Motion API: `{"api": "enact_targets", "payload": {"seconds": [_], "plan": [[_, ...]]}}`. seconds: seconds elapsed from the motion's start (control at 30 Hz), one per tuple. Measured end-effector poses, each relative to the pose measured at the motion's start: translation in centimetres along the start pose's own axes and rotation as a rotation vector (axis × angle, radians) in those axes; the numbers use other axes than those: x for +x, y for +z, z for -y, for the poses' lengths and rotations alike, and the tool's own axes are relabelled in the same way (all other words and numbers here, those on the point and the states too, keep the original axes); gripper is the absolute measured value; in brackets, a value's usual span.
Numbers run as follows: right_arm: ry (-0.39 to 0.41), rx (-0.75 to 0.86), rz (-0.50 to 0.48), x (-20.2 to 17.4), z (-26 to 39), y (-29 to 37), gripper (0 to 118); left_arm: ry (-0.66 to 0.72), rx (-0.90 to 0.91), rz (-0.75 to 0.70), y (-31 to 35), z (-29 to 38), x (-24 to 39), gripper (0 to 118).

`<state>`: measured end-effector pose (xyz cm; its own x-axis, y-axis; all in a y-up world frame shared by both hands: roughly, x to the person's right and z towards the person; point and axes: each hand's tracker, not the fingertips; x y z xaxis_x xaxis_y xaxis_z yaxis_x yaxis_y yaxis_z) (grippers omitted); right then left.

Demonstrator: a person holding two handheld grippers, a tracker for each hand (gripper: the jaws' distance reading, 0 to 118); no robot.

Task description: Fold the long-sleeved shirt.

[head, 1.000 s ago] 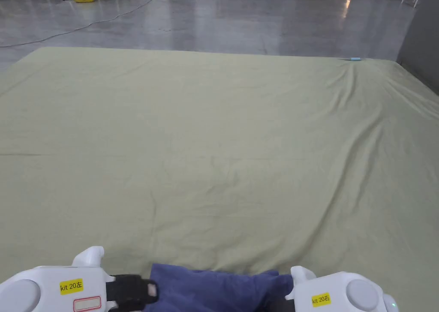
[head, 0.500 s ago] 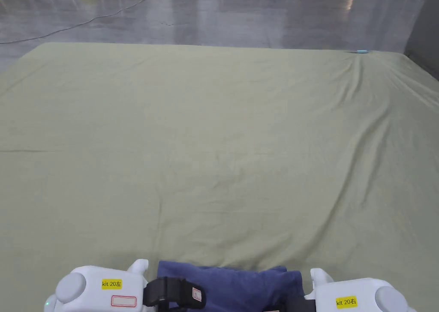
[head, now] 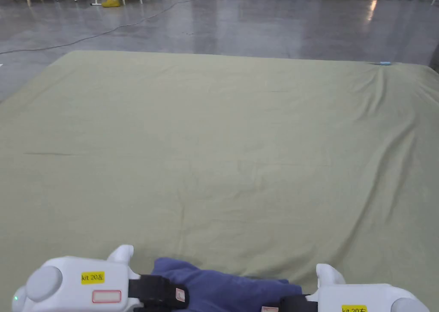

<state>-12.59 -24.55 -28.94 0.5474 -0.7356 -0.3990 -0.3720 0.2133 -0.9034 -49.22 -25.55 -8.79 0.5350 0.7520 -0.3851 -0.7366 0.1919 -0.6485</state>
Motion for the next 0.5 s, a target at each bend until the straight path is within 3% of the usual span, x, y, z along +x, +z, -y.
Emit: {"api": "enact_targets", "payload": {"seconds": [0.13, 0.2, 0.27, 0.37, 0.5], "plan": [[0.092, -0.026, -0.05, -4.8, 0.0, -1.7, 0, -0.064, 0.053, -0.159, 5.9, -1.4, -0.2, 10], [0.145, -0.024, -0.06, -7.2, 0.3, -2.7, 0, -0.083, 0.079, -0.304, 9.1, -0.9, 0.4, 10], [0.147, -0.024, -0.064, -9.2, 1.0, -3.8, 0, -0.127, 0.085, -0.491, 11.4, -1.0, -1.1, 10], [0.213, -0.053, -0.089, -12.6, 2.9, -5.9, 0, -0.058, 0.077, -0.654, 13.7, -2.0, -7.0, 10], [0.357, -0.032, -0.016, -16.5, 5.5, -8.0, 0, -0.006, 0.074, -0.76, 14.2, -0.9, -10.9, 9]]}}
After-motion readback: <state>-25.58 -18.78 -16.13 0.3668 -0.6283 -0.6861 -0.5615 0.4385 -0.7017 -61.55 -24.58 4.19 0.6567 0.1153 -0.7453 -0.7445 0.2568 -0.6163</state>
